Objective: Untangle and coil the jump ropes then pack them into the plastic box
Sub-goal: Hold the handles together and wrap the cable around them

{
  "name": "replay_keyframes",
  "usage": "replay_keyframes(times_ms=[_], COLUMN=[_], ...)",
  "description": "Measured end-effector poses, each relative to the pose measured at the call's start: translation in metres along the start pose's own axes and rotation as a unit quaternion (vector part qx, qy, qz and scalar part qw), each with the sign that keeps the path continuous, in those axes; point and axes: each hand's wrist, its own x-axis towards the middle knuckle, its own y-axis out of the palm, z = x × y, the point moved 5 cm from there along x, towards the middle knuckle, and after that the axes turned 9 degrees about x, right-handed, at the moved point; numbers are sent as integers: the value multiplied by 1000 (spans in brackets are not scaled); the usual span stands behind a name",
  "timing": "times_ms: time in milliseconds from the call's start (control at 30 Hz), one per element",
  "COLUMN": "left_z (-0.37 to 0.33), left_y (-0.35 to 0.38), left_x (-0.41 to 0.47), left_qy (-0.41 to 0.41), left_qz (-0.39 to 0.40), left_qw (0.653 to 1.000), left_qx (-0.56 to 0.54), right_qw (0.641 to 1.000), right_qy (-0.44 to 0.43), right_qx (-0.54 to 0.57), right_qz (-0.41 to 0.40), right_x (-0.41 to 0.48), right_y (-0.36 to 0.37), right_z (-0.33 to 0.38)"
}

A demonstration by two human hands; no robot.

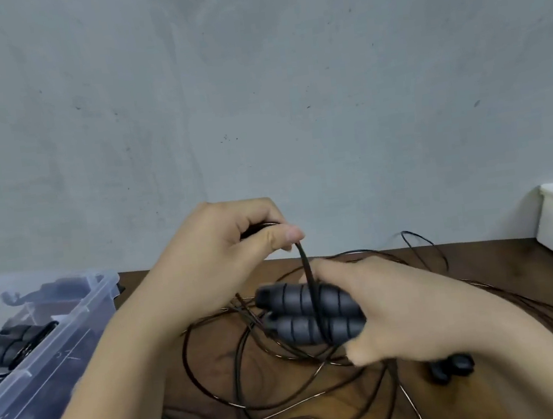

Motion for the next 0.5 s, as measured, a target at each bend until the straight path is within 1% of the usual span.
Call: replay_keyframes(times_ms=[67,167,267,367,433,500], left_z=[12,23,29,33,30,25], left_y=[2,5,5,3,6,15], left_x=[2,5,5,4,5,7], left_qy=[-16,-37,-27,-11,-6,-12], left_qz=[14,37,66,69,62,62], left_qw=[999,995,993,996,996,994], left_qx=[-39,-88,-93,-51,-69,-91], right_qw=[999,998,987,980,966,948], right_qy=[-31,-44,-69,-62,-90,-108], right_qx=[10,19,125,173,227,282], right_qz=[27,-34,-70,-81,-81,-106], right_x=[-4,-11,-22,-37,-42,-43], right_y=[4,-3,-14,-32,-36,-40], right_z=[9,11,10,9,16,19])
